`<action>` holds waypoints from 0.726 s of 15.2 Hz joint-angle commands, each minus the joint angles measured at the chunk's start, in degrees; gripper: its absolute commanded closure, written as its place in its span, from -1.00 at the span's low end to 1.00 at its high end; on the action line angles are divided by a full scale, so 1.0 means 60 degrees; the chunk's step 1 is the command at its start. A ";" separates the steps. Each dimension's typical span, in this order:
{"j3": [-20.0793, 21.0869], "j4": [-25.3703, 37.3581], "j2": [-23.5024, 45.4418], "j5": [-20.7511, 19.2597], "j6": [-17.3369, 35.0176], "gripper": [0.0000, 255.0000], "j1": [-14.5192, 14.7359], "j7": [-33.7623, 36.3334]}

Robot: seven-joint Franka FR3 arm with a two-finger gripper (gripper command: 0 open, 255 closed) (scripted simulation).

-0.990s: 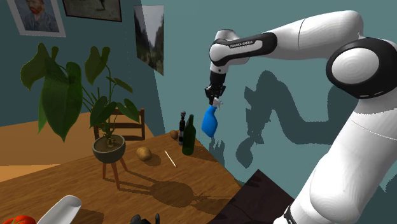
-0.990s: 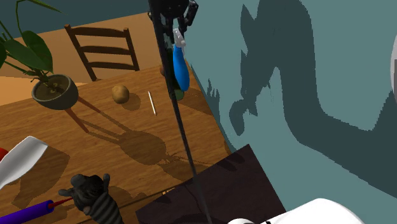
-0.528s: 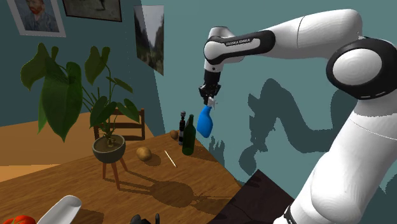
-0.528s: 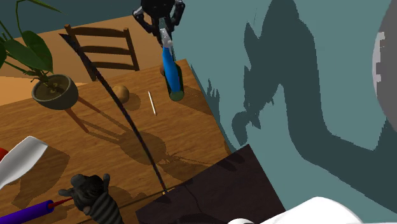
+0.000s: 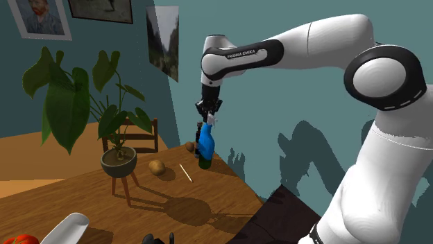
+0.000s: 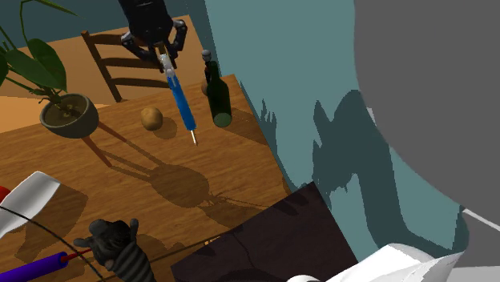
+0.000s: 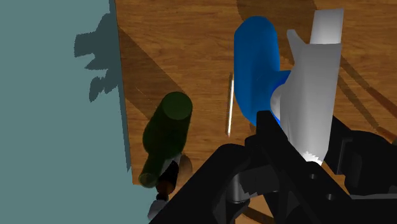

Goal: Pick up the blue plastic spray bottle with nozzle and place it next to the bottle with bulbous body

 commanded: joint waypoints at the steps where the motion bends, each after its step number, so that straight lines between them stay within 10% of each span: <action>1: 0.0195 0.0246 0.0274 -0.0006 0.0035 1.00 0.0243 0.0455; 11: 0.0893 0.2010 0.2121 -0.0151 0.0120 1.00 0.1353 0.2299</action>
